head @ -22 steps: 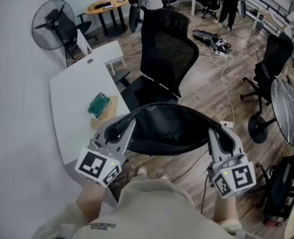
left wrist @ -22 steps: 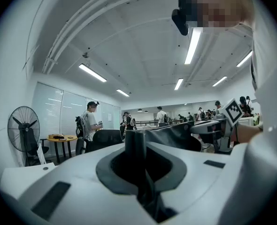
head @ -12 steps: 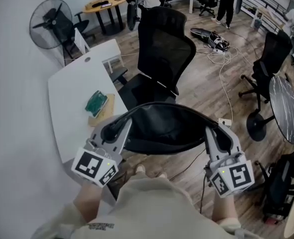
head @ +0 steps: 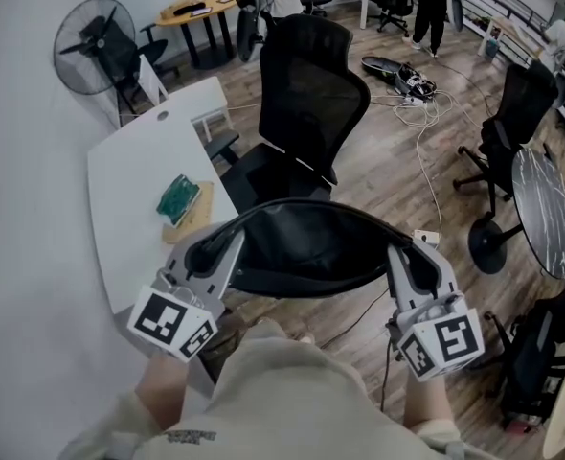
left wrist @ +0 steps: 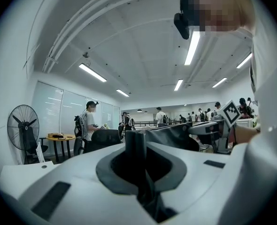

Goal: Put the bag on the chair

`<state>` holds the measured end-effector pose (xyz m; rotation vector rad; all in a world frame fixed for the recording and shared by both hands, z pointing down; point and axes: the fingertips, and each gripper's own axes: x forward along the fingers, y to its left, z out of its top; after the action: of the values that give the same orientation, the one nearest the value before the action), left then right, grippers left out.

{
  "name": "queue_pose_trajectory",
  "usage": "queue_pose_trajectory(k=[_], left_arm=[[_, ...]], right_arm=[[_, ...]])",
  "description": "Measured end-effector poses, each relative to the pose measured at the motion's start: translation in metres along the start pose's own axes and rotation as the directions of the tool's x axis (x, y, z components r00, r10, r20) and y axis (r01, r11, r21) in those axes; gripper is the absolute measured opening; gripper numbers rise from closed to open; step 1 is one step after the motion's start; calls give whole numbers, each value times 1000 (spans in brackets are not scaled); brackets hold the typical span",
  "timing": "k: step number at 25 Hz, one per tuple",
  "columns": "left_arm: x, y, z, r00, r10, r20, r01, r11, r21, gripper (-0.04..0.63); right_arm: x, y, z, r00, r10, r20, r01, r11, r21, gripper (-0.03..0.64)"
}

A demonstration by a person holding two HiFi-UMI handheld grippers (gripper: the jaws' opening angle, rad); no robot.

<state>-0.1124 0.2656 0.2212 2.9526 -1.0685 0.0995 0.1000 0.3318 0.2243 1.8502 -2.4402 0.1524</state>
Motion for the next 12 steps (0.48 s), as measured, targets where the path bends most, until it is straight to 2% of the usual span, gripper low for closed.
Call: queue_pose_trajectory(k=[12], left_arm=[[6,11,9,1000,16,19,-16,1000,16,43]], right_arm=[[14,-3,8,1000,15,20,-15,1000,5,85]])
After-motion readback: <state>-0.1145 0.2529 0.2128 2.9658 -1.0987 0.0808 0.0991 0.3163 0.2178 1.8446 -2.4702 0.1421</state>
